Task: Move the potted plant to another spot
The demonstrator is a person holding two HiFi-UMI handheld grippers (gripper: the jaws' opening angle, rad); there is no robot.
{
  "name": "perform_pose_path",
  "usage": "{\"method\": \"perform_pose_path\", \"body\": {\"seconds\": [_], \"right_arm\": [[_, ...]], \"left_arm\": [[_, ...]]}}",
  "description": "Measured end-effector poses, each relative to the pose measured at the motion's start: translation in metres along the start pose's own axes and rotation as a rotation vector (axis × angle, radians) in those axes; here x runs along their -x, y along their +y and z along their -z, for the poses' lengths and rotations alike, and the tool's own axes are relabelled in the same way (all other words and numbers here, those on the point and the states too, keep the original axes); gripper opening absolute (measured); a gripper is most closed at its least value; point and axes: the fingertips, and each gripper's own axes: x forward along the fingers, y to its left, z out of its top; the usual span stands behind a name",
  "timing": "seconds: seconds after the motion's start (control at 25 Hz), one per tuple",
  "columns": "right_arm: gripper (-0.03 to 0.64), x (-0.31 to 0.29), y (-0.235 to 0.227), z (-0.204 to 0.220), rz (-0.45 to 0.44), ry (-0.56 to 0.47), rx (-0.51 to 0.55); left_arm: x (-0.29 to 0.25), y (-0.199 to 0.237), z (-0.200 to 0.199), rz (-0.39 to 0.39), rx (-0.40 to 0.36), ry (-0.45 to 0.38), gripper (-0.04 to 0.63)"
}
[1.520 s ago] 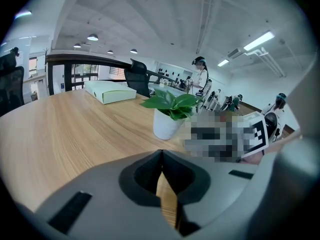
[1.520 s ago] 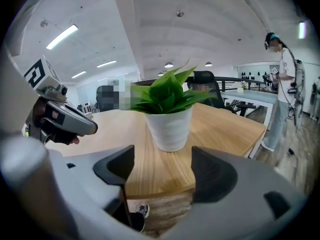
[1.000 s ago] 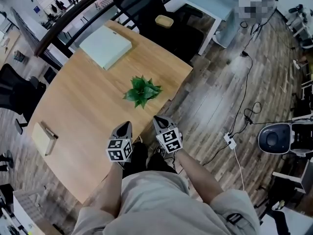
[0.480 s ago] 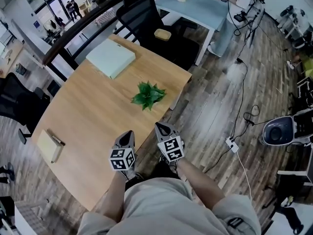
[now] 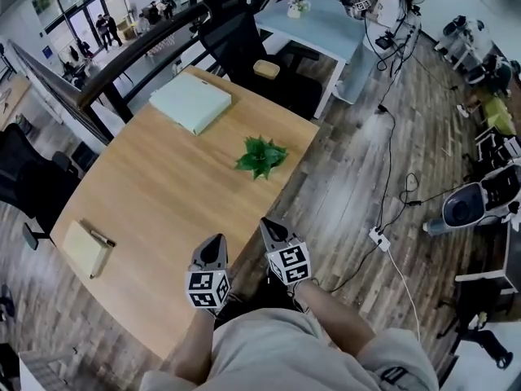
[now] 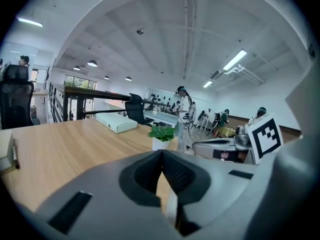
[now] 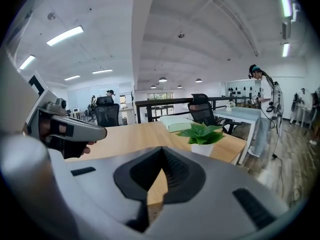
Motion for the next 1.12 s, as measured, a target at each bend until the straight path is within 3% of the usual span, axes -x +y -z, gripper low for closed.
{"method": "perform_pose_path", "body": {"seconds": [0.32, 0.68, 1.12], "right_arm": [[0.003, 0.022, 0.043, -0.050, 0.050, -0.123, 0.005], [0.003, 0.046, 0.056, -0.122, 0.086, -0.273, 0.055], [0.003, 0.058, 0.048, -0.162, 0.128, -0.332, 0.159]], "left_arm": [[0.040, 0.013, -0.035, 0.040, -0.033, -0.089, 0.011], [0.059, 0.006, -0.095, 0.082, -0.102, -0.215, 0.011], [0.066, 0.002, -0.127, 0.072, -0.129, -0.284, 0.011]]}}
